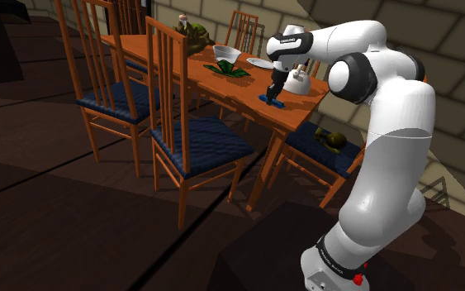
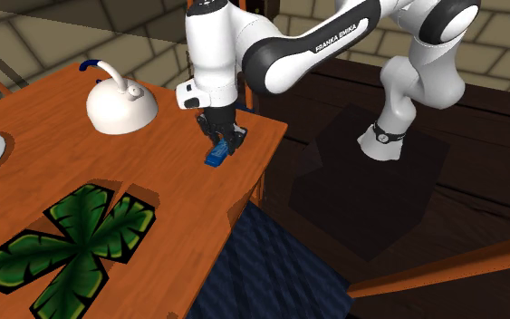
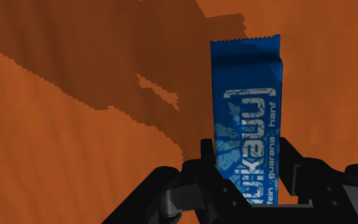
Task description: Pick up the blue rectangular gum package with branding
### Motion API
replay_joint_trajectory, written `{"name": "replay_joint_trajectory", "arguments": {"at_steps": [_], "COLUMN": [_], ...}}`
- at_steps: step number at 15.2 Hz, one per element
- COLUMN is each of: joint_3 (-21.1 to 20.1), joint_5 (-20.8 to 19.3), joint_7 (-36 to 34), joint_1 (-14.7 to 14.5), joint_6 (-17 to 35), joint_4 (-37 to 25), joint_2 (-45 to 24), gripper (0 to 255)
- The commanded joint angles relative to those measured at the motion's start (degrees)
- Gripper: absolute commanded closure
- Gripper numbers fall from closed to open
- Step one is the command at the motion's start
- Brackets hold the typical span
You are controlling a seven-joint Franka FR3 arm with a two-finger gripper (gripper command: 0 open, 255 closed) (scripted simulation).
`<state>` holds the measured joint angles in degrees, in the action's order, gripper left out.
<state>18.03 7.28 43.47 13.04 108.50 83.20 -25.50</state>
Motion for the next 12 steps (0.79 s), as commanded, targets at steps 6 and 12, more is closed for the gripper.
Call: {"name": "replay_joint_trajectory", "arguments": {"at_steps": [6,12], "joint_3": [0.16,0.28], "joint_5": [-0.22,-0.35], "joint_7": [-0.15,-0.29], "joint_1": [0.14,0.43], "joint_6": [-2.02,-6.54], "joint_4": [-1.74,-6.1], "joint_2": [0.05,0.25], "gripper": [255,255]}}
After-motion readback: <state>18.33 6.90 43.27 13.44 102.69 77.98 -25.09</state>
